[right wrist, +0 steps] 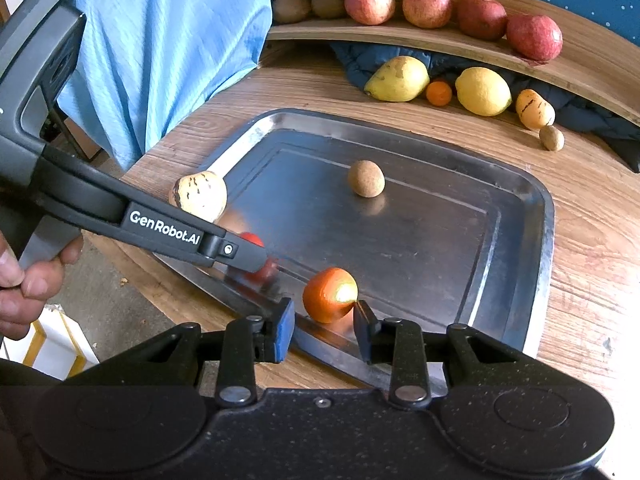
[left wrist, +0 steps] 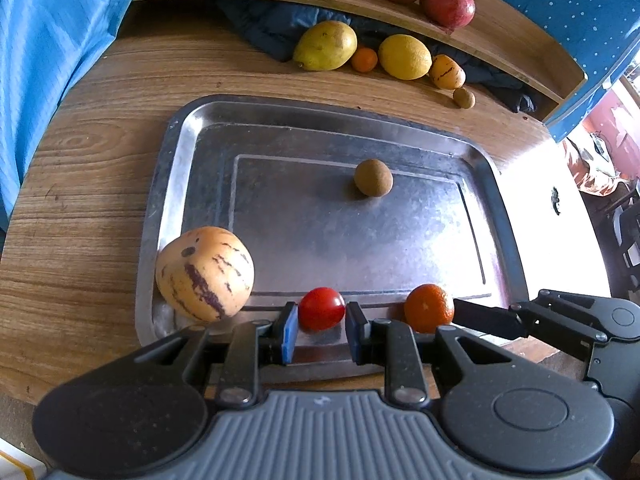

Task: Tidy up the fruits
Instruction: 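Open the left tool to drop the cherry tomato while the right tool releases the mandarin onto the tray, then move both open tools back from the tray toward the fruit row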

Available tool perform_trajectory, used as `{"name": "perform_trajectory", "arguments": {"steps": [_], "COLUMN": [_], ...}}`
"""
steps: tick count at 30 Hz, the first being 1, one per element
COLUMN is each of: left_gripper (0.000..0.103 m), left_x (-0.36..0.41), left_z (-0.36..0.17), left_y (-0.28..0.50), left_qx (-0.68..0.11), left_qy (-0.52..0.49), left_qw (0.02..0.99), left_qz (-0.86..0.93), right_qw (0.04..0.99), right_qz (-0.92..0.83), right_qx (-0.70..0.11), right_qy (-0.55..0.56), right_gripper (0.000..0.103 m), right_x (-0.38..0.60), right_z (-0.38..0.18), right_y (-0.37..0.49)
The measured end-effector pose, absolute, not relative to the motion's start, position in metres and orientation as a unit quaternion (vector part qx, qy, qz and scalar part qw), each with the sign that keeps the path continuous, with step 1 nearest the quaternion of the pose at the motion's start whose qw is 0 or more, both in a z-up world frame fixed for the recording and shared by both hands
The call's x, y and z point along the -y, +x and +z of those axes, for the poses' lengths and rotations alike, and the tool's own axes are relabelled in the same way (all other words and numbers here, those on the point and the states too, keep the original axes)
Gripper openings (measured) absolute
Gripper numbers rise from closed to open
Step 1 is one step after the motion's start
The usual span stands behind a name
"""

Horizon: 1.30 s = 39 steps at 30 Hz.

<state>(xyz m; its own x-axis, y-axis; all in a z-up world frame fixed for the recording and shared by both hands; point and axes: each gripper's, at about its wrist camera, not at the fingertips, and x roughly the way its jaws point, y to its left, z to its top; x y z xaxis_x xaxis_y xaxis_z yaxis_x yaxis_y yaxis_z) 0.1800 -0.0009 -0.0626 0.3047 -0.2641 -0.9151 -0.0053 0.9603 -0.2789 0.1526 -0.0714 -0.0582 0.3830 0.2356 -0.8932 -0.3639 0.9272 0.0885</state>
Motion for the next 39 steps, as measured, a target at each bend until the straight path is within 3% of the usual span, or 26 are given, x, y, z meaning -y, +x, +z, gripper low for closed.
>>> {"name": "perform_trajectory", "arguments": {"steps": [6,8,17,21,26,39], "left_gripper": [0.027,0.03,0.063,0.083,0.092,0.102], "left_x": [-0.003,-0.005,-0.015,-0.021,-0.031,-0.053], "left_z": [-0.061,-0.06,-0.046,-0.039,-0.034,-0.024], "left_y": [0.176,0.174,0.166,0.163,0.161,0.187], "left_qx": [-0.587,-0.587,-0.596,-0.606,-0.619,-0.617], "left_qy": [-0.116,-0.115,-0.101,-0.081,-0.064,-0.012], "left_qw": [0.797,0.797,0.792,0.787,0.779,0.786], "left_qz": [-0.081,-0.08,-0.084,-0.09,-0.079,-0.038], "right_qw": [0.83,0.831,0.837,0.839,0.841,0.845], "right_qz": [0.176,0.171,0.155,0.149,0.139,0.108], "right_qx": [-0.525,-0.526,-0.523,-0.522,-0.523,-0.523], "right_qy": [-0.061,-0.061,-0.048,-0.04,-0.032,-0.029], "right_gripper": [0.039,0.05,0.075,0.086,0.097,0.102], "right_x": [0.072,0.073,0.077,0.078,0.078,0.074], "right_z": [-0.057,-0.057,-0.049,-0.046,-0.045,-0.045], "right_y": [0.152,0.152,0.154,0.157,0.165,0.195]}}
